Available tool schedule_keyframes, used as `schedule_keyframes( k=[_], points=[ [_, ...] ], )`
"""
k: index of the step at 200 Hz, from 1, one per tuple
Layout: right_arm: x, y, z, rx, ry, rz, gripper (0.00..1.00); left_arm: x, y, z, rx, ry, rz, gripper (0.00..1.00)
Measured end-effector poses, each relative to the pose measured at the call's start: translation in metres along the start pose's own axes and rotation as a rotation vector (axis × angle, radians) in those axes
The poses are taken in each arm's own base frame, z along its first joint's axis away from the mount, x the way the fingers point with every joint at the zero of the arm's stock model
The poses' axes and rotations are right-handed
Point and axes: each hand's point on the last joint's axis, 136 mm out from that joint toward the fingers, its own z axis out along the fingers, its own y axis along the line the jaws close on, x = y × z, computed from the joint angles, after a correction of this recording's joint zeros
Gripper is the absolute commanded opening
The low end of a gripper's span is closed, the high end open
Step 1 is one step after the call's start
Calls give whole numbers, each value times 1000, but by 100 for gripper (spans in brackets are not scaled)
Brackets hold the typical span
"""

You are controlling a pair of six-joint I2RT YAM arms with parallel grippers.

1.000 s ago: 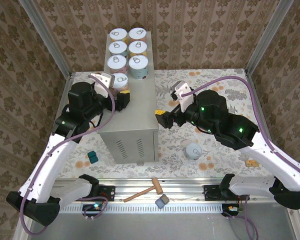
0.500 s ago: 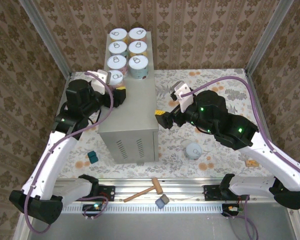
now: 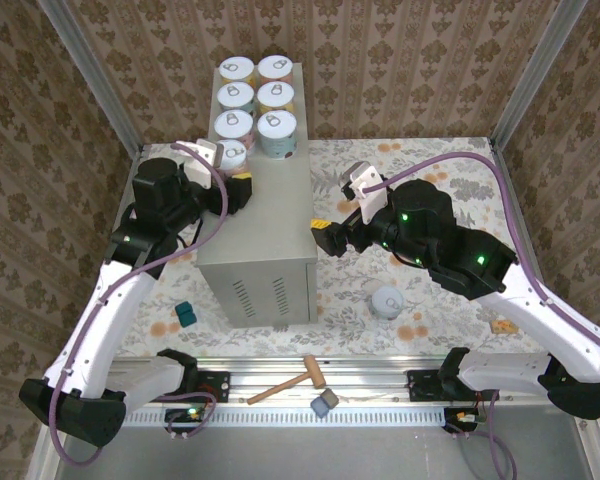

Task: Place and organize the canned foods onto the counter

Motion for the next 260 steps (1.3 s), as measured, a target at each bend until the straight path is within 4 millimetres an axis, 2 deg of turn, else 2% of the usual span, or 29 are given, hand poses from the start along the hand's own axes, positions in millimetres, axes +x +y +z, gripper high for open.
schedule_keyframes(
  k=[108, 260],
  points=[
    [0, -1, 0, 2, 0, 1, 100, 0, -3, 1, 7, 0, 3, 77],
    [0, -1, 0, 3, 0, 1, 100, 0, -7, 2, 10, 1, 10, 85]
  ],
)
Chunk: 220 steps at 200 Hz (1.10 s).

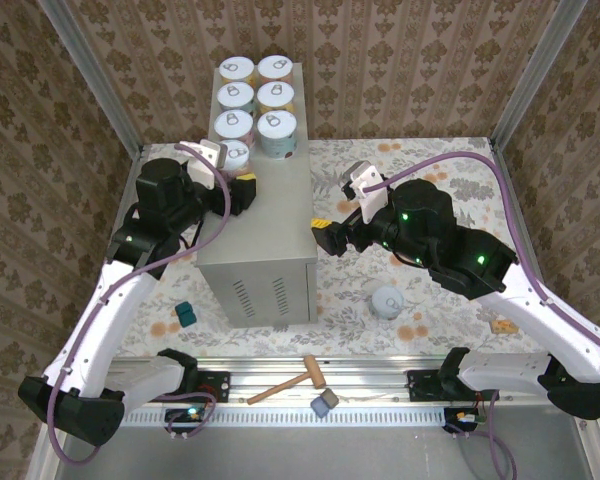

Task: Place and organize the canned foods onto the counter

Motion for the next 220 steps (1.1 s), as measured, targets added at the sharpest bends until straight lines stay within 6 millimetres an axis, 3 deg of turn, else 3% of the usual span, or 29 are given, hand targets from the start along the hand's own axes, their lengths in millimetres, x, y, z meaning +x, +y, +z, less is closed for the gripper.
schedule_keyframes(
  k=[220],
  points=[
    [0, 0, 0, 1, 0, 0, 100, 0, -2, 0, 7, 0, 3, 88]
  ],
)
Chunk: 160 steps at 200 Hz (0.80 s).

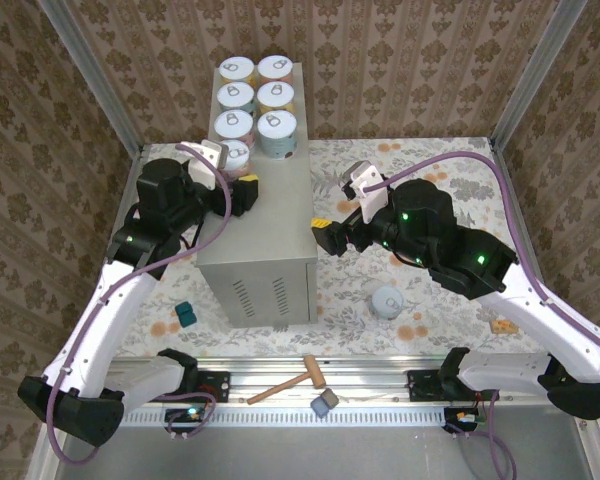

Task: Place and organize the canned foods onto the counter

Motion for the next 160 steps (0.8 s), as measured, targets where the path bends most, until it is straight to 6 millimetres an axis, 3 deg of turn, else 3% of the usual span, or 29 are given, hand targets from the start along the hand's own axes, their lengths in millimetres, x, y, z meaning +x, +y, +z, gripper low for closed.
schedule_keyframes(
  k=[91, 120, 160],
  points=[
    [0, 0, 0, 0, 0, 0, 100, 0, 0, 0, 0, 0, 0, 89],
    [0, 0, 0, 0, 0, 0, 100, 0, -2, 0, 8, 0, 4, 100],
    [0, 0, 0, 0, 0, 0, 100, 1, -7, -7, 19, 9, 6, 100]
  ],
)
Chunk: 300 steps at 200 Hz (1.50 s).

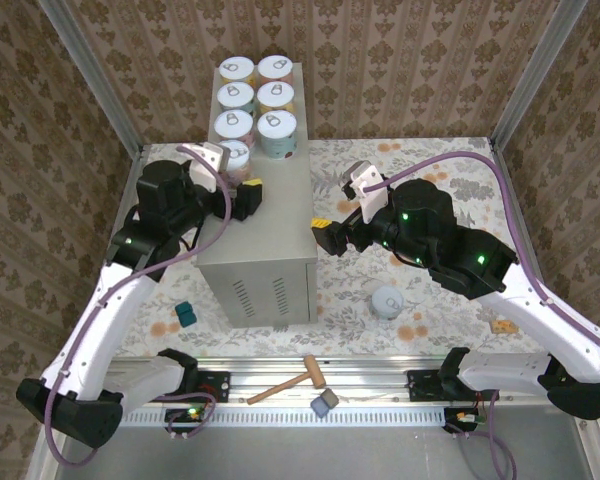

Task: Place and organize the canned foods onto the counter

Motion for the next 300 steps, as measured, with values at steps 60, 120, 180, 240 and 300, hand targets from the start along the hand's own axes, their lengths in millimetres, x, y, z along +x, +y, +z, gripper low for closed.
schedule_keyframes(
  k=[60, 120, 180, 240, 300],
  points=[
    [-12, -1, 5, 6, -13, 2, 100, 1, -3, -47, -34, -3, 1, 100],
    [-27, -4, 11, 31, -8, -1, 100, 12, 18, -76, -177, 26, -5, 100],
    [-35, -7, 11, 46, -4, -1, 100, 14, 66, -94, -396, 51, -46, 100],
    [-32, -10, 9, 62, 8, 0, 100, 12, 91, -83, -436, 80, -93, 100],
    [-35, -14, 0, 77, -10, 3, 100, 19, 98, -50, -373, 117, -138, 100]
  ],
)
